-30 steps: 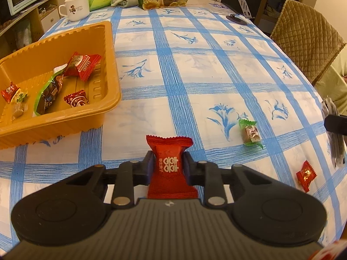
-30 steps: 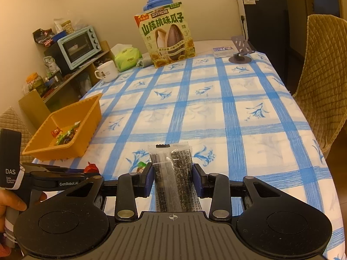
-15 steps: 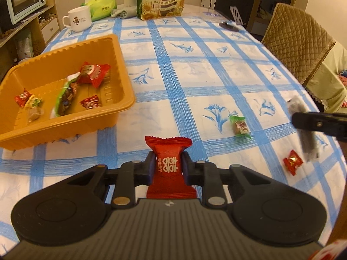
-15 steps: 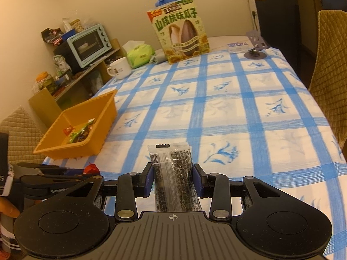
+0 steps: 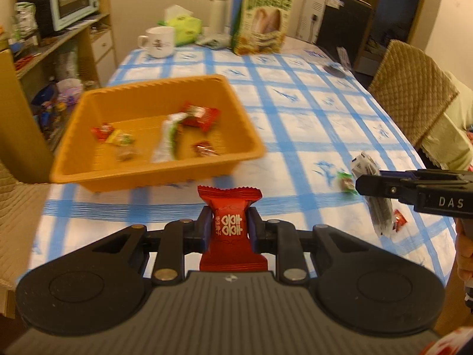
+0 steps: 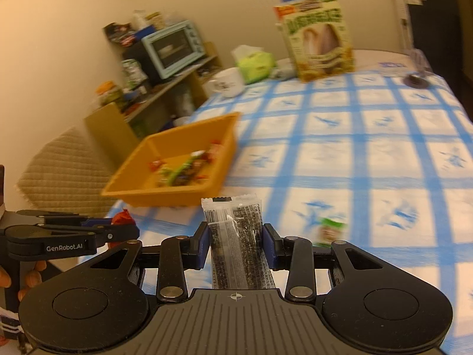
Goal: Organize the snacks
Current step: 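Carry the red packet and seaweed packet in both grippers over the orange basket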
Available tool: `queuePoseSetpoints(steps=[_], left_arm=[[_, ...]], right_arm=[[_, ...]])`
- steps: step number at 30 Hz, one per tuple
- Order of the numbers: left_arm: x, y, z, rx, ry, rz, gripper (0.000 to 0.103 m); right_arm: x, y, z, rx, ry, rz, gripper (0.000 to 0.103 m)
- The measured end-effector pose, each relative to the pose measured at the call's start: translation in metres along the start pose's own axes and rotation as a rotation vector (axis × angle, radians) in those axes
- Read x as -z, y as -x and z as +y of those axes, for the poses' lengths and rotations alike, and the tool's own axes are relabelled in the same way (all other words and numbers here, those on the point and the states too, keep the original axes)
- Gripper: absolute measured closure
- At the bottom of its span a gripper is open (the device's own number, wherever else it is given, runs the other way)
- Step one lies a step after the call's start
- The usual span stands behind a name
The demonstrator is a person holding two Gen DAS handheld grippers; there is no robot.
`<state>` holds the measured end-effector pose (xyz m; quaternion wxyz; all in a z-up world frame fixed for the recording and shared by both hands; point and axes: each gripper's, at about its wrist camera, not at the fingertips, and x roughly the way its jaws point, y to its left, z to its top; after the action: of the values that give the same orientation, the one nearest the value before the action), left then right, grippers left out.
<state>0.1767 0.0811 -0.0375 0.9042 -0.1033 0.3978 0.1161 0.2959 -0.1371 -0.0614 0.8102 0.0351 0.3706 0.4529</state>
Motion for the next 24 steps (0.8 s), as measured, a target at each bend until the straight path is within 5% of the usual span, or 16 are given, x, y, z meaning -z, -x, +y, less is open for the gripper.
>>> queuePoseSetpoints(steps=[12, 24], left_arm=[[-0.038, 0.031, 0.084, -0.078, 0.016, -0.105, 0.081], [-0.073, 0.002, 0.111, -0.052, -0.065, -0.11, 0.081]], right_arm=[[-0.039, -0.052, 0.083, -0.076, 0.102, -0.046, 0.065], [-0.077, -0.104, 0.116, -0.042, 0.127, -0.082, 0.065]])
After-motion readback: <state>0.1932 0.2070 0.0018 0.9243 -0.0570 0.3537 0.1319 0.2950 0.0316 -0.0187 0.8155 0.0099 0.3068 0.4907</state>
